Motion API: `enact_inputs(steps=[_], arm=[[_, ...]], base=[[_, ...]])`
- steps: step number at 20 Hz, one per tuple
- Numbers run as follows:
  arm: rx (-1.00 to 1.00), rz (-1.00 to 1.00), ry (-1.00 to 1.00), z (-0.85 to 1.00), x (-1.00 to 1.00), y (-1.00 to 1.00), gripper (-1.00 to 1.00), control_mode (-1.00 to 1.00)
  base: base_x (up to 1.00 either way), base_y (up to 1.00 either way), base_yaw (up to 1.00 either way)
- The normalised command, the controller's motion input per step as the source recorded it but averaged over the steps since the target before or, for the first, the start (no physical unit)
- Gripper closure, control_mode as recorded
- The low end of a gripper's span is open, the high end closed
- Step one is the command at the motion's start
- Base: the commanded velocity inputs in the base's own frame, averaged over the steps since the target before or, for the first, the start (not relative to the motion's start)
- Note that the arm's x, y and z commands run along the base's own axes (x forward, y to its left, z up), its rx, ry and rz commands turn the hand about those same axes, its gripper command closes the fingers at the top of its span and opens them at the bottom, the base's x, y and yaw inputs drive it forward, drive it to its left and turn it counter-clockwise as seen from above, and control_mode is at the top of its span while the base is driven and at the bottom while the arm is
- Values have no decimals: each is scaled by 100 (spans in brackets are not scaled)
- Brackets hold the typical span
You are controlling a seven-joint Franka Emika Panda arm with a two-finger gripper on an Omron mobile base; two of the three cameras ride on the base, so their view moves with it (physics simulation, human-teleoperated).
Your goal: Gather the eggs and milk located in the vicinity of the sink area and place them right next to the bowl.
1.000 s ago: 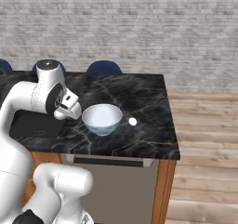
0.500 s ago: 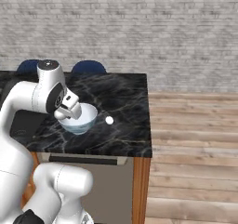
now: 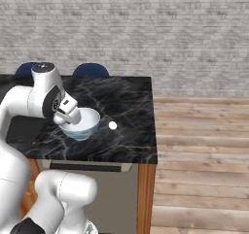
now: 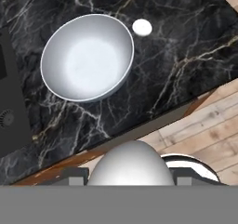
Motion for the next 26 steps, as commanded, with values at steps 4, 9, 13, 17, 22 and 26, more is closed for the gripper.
enact_inputs(steps=[4,9,13,17,22,26], arm=[[-4,-15,0,0,0,43,100,-100],[0,-13,0,-3,0,50,100,-100],[0,-13,0,-18,-1,55,100,-100],[0,-16,0,-25,0,47,100,-100],[0,-15,0,-27,2,30,100,-100],[0,-18,0,-25,16,29,100,-100]], base=[[0,0,0],[0,0,0],[0,0,0],[0,0,0],[0,0,0],[0,0,0]])
